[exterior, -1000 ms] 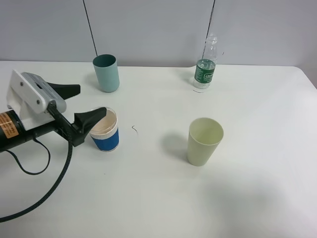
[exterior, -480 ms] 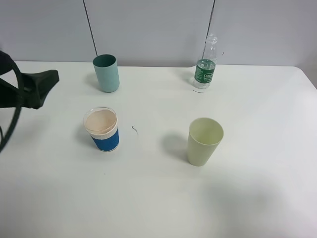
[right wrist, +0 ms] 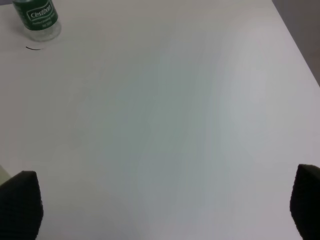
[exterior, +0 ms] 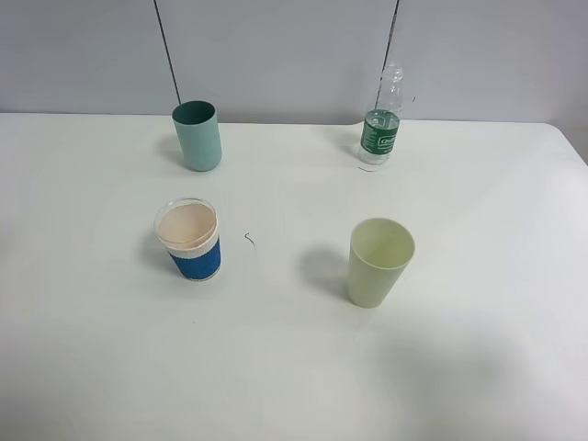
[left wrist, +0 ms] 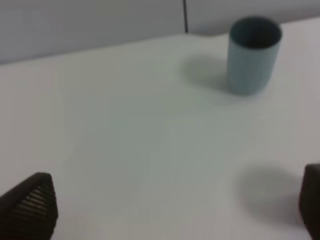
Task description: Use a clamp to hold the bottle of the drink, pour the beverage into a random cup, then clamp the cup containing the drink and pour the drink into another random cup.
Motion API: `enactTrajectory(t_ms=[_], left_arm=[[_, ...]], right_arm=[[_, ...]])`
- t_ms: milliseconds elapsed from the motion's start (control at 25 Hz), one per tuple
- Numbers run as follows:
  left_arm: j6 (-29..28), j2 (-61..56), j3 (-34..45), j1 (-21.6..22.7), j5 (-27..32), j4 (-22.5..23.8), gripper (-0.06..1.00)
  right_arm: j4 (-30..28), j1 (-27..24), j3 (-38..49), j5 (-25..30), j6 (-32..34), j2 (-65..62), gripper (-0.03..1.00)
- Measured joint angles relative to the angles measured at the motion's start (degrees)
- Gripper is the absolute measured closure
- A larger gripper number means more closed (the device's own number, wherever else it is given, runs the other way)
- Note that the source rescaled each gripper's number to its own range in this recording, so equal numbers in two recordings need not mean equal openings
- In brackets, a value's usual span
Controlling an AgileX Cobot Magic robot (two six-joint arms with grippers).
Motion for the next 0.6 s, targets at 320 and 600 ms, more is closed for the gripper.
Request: enactTrajectory(t_ms=[320, 600], left_arm=[[-3.34, -13.06, -0.52, 0.0, 12.86, 1.15, 0.0], [-4.74, -21.04, -0.54, 0.0, 20.71, 1.15, 0.0]], right_arm=[[0.0, 0.0, 0.0, 0.0, 0.0, 0.0, -0.03], [0.0, 0.0, 0.0, 0.0, 0.0, 0.0, -0.03]])
